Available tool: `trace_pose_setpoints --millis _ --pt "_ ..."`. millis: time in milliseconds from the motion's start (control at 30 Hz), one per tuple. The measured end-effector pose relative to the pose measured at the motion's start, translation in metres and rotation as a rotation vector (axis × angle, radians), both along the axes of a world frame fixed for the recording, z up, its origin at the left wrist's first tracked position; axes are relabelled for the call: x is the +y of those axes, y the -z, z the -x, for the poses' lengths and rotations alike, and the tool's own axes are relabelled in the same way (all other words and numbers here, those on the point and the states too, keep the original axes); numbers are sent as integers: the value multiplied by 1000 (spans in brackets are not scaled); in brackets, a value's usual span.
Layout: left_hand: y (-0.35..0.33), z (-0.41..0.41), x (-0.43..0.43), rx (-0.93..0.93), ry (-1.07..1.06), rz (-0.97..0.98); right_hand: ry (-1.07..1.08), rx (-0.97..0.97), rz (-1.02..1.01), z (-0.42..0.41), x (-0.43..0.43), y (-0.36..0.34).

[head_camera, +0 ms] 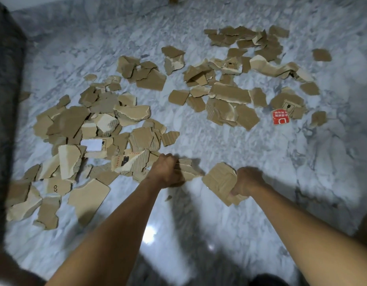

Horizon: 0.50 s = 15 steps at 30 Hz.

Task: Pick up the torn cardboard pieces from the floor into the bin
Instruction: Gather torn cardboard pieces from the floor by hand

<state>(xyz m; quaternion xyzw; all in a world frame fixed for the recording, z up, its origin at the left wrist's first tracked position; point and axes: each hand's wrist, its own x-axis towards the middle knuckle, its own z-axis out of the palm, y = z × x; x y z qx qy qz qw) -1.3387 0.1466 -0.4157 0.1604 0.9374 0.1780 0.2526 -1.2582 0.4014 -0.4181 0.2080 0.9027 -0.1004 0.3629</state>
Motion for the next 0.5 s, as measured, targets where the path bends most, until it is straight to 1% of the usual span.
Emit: trace_pose_setpoints --millis 100,167,233,300,367,433,500 --pt "-6 -4 -9 -148 -169 -203 -65 -107 -10 2 -5 -5" --pt "-14 -5 -19 -218 -252 -405 -142 -107 62 11 -10 -15" --pt "-30 -6 -31 -338 -411 -591 -172 -96 176 22 -16 -28" --pt "-45 -6 -46 -397 -527 -689 -181 -92 201 32 -25 -43" --pt "-53 -4 -68 -369 -573 -698 -220 -59 231 41 -41 -58" --pt "-61 -4 -96 -334 -599 -649 -252 -5 289 48 -64 -70" --pt "-62 -8 -130 -339 -558 -503 -311 -6 325 51 -94 -77"
